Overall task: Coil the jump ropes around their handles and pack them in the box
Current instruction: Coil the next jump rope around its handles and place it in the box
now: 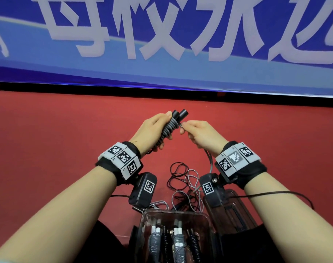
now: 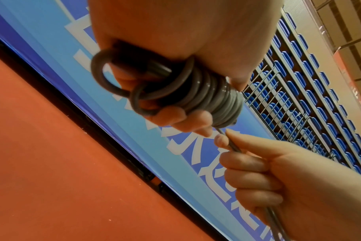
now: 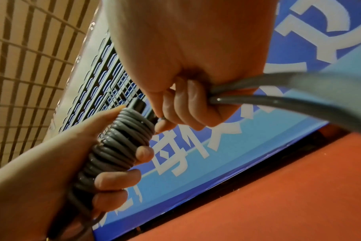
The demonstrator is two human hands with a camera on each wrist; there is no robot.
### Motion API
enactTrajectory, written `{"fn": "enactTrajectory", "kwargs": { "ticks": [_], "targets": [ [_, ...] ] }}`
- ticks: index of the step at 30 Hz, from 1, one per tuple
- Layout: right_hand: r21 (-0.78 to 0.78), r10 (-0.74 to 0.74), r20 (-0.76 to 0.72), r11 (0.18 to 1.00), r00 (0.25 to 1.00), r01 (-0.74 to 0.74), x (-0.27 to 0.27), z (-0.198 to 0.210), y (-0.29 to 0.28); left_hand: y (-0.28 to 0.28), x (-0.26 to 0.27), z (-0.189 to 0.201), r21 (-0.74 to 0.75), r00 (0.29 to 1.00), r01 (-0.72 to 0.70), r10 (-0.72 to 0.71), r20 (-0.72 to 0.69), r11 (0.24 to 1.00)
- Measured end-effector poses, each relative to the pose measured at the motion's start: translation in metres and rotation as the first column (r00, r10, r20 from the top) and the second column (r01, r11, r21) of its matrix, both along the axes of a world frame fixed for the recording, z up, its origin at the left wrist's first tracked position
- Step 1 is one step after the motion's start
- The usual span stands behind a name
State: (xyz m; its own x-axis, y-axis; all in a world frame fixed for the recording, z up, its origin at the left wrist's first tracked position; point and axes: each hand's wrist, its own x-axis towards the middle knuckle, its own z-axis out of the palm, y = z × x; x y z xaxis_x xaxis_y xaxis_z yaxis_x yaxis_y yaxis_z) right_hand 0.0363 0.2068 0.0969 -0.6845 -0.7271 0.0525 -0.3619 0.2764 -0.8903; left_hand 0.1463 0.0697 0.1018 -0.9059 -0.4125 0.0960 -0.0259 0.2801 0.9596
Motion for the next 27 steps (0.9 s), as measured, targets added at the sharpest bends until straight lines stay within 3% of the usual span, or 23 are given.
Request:
{"fn": "enactTrajectory", "kwargs": {
  "ticks": [3,8,12,14,18,21,24,27],
  "targets": [
    [0.095,0.015,-0.128,0.996,0.992,-0.003,0.004,-0.003,-0.002,-0.002,-0.002,-0.003,-0.008,0.998,-0.050,0.050,0.029,0.999],
    [0.198,0.090,-0.204,0.979,0.975,-0.049,0.009,-0.005,-0.004,-0.008,-0.005,-0.009,-0.036,0.983,-0.167,0.169,0.070,0.985],
    [0.245,0.122,-0.286,0.968,0.950,-0.050,0.010,-0.004,0.000,-0.025,-0.001,-0.017,-0.136,0.945,-0.272,0.291,0.152,0.953],
    [0.245,0.149,-0.362,0.968,0.920,-0.060,0.014,-0.002,0.001,-0.032,0.002,-0.022,-0.263,0.923,-0.270,0.327,0.205,0.926],
    [0.264,0.189,-0.519,0.963,0.834,-0.053,0.023,-0.004,0.000,-0.027,0.003,-0.030,-0.671,0.875,-0.137,0.407,0.263,0.728],
    [0.229,0.151,-0.563,0.973,0.813,-0.022,0.023,0.001,0.001,-0.014,0.001,-0.029,-0.769,0.868,0.007,0.378,0.322,0.640],
    [0.169,0.115,-0.533,0.985,0.838,-0.028,0.016,0.006,0.004,-0.007,0.002,-0.029,-0.767,0.889,0.165,0.243,0.387,0.620],
    [0.123,0.111,-0.465,0.991,0.878,-0.059,0.011,0.012,0.011,-0.004,0.007,-0.024,-0.666,0.899,0.273,0.063,0.434,0.694]
  ]
}}
